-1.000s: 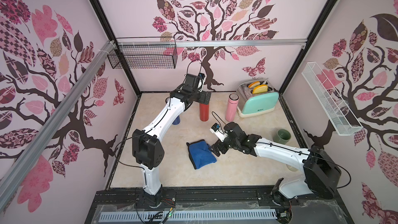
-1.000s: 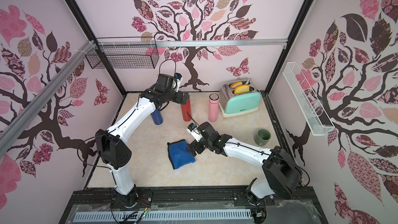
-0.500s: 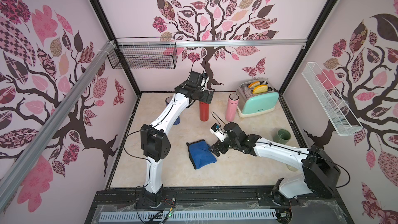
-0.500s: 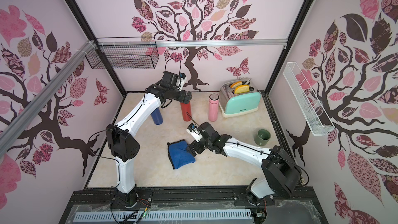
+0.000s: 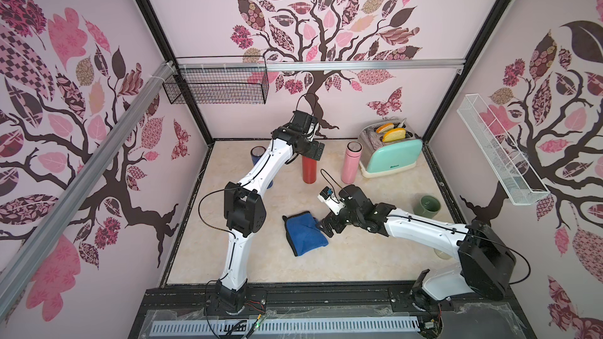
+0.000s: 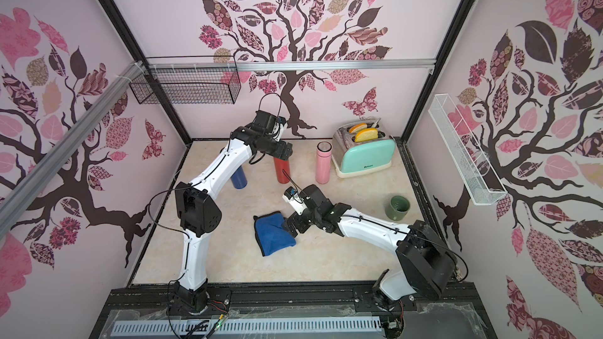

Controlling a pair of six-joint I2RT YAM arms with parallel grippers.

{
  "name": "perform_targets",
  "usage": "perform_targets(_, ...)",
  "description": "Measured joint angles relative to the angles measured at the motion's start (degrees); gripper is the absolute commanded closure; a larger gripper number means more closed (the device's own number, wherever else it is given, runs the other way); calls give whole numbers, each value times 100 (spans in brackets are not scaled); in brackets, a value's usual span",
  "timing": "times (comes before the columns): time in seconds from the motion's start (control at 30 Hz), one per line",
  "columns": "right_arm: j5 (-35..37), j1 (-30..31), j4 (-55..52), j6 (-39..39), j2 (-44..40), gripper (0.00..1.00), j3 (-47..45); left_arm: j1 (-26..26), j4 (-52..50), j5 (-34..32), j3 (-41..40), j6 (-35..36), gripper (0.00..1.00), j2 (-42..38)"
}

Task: Wipe the surface of the thermos
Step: Pick up the thermos from the center of the board.

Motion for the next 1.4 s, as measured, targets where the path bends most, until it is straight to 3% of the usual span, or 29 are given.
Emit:
perform_targets(0.4,2,0,0,0,0,0,0,-2,-249,-20,282,52,16,352)
perform_targets(0.77,4,0,0,0,0,0,-2,0,-269,-61,284,118,37,446)
perform_targets(0.87,2,0,0,2,0,0,-2,-2,-267,-59,282,120,48,446)
perform_targets(1.0,4,0,2,0,0,0,-2,-2,-260,-63,282,116,78,444)
perform_targets(1.1,2,0,4,0,2,0,-2,-2,-173,-81,197,94,93,413)
perform_targets(1.17,0,0,11,0,22,0,-2,-2,-46,-94,-15,79,99,286)
perform_targets(1.4,-79,20,70,0,284,1,-2,-7,179,-127,-1134,7,100,-627)
